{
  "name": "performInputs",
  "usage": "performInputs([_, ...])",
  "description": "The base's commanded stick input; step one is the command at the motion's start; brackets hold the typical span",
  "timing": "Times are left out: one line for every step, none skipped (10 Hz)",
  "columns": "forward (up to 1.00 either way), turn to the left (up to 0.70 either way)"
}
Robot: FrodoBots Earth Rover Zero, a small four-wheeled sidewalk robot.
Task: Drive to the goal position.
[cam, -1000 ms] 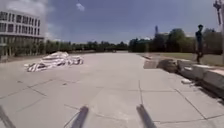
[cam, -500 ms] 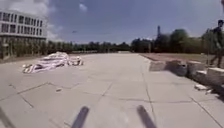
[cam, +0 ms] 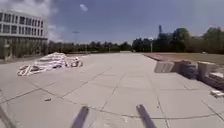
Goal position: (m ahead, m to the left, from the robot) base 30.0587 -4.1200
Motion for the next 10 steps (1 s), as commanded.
performInputs([0.7,0.0])
performInputs([0.7,0.0])
performInputs([0.7,0.0])
performInputs([0.7,0.0])
performInputs([0.7,0.0])
performInputs([0.7,0.0])
performInputs([0.7,0.0])
performInputs([0.7,0.0])
performInputs([0.7,0.0])
performInputs([0.7,0.0])
